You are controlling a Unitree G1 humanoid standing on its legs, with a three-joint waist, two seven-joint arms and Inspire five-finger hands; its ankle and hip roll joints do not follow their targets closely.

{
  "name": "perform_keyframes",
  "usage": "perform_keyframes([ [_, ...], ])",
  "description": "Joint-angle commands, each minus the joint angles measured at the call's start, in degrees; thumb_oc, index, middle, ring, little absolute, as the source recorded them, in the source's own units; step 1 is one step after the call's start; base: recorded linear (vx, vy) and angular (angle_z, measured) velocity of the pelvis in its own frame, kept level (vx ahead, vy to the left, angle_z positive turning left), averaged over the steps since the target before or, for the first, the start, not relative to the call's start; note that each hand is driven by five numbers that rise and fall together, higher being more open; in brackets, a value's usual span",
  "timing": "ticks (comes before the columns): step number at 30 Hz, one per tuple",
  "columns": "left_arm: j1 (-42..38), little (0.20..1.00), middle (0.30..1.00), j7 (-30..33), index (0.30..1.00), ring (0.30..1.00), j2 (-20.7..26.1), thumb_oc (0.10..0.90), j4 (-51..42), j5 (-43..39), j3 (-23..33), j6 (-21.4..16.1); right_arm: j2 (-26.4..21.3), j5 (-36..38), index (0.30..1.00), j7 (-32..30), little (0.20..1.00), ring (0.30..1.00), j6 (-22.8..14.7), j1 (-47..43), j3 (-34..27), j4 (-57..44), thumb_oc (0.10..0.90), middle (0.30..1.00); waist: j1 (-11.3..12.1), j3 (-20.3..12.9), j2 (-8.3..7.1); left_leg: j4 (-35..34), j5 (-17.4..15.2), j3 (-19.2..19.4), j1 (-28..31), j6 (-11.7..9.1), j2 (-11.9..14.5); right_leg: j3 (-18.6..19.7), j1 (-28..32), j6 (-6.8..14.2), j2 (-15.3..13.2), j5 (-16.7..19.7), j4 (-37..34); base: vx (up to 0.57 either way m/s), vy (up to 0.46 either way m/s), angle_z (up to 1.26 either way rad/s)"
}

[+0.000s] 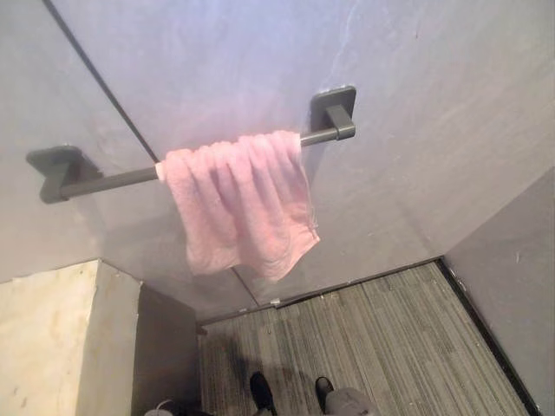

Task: Organize the bathroom.

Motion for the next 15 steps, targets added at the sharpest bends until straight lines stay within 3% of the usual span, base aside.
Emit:
perform_keyframes([
  [1,0.7,0.9,0.9,2.2,0.9,0.9,1.9,0.8,-0.7,-0.1,-0.5,-2.4,-2.9,1.8,0.9,-4.2,0.9,0.9,0.3,0.3,-0.8,-2.3,0.8,0.9,0.3,-2.4,-2.16,7.4,-4.9,0.3,-2.7,-1.1,1.8,-5.1,-3.0,4.3,-1.8,4.5,-1.4,0.05,0.003,-0.06],
  [8,3.4,0.9,0.9,5.8,0.9,0.9,4.7,0.8,-10.0,-0.6,1.8,-5.8,-4.9,-0.4,0.9,-13.9,0.9,0.9,0.9,0.4,-2.3,-9.8,0.8,0.9,1.8,-2.9,-2.98,7.9,-4.7,-0.2,-2.0,-1.2,2.0,-6.1,-1.0,4.1,-1.8,4.1,-1.4,0.05,0.008,0.0],
  [11,6.1,0.9,0.9,6.8,0.9,0.9,7.2,0.8,-20.7,-2.0,3.8,-6.3,-6.4,0.7,0.9,-15.9,0.9,0.9,3.5,1.3,-3.4,-20.0,0.8,0.9,2.5,-2.7,-3.33,8.1,-4.7,-0.4,-1.5,-1.1,2.1,-6.5,-0.2,3.8,-1.8,3.9,-1.4,0.02,0.002,0.02],
  [15,10.5,0.9,0.9,8.0,0.9,0.9,11.5,0.8,-36.9,-2.9,7.0,-6.6,-7.8,-0.3,0.9,-17.7,0.9,0.9,1.2,4.2,-7.1,-33.7,0.8,0.9,3.2,-2.5,-3.6,8.8,-4.8,-0.6,-1.3,-0.9,2.4,-6.8,0.6,3.4,-1.6,3.6,-1.0,0.03,-0.009,0.1],
])
